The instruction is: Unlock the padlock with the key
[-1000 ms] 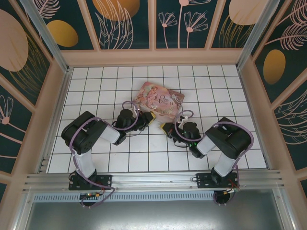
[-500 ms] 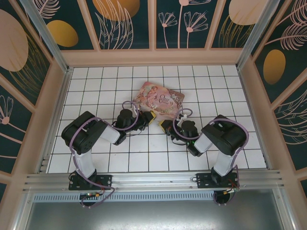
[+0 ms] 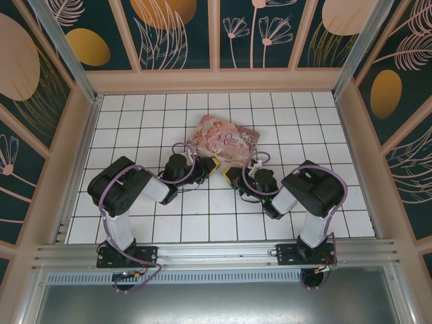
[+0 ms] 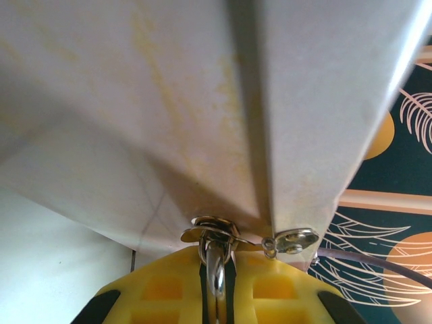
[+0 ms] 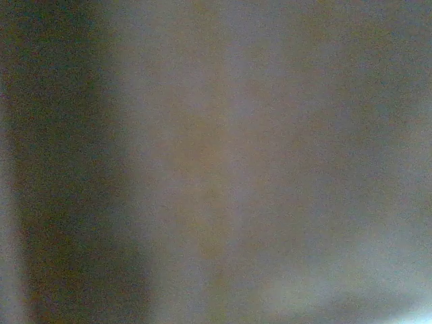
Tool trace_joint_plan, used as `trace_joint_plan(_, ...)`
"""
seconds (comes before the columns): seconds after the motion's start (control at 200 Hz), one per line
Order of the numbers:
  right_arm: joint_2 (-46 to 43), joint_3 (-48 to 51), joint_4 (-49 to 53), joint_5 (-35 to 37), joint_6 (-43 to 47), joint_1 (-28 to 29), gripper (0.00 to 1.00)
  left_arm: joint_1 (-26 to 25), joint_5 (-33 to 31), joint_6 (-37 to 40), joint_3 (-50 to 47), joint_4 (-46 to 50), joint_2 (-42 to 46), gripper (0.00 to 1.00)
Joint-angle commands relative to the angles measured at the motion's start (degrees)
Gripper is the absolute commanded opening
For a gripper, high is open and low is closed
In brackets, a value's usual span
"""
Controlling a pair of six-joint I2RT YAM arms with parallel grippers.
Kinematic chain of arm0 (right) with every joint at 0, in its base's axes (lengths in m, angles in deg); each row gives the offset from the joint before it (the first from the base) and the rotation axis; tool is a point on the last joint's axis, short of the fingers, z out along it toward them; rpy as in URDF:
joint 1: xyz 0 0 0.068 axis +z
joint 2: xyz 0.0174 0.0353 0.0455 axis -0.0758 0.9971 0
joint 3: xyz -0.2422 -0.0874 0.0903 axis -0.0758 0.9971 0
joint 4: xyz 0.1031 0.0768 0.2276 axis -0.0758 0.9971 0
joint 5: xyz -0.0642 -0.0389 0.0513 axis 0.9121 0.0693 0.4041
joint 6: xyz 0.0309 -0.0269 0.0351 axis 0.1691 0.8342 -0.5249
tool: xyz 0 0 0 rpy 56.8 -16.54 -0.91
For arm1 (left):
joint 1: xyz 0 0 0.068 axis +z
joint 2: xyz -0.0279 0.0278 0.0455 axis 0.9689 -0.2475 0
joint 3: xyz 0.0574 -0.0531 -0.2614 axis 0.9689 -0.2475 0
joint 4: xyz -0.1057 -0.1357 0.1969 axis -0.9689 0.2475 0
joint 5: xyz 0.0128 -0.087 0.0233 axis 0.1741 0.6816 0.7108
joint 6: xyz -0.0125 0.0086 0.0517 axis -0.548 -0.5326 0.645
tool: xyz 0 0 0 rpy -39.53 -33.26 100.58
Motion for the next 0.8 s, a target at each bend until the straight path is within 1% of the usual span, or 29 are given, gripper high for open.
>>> trace_joint_plan(0.0,1.1,-1.7,-3.4,0.8,-0.1,0.5,0.00,-0.3,0.2,0.0,0.9,-5.0,-0.6,0.00)
trace_joint_plan(0.555,2.5,-3.6,-3.6,0.9,-0.4,0.3,0.00,-0.5,0.4,-0.2,0.9,-5.4,-0.5,0.00)
trace_joint_plan(0.796,5.3,-4.1,-7.6,2.3,-0.8,0.0,0.00,-1.4,1.0,-3.3,1.1,-8.1,-0.5,0.00)
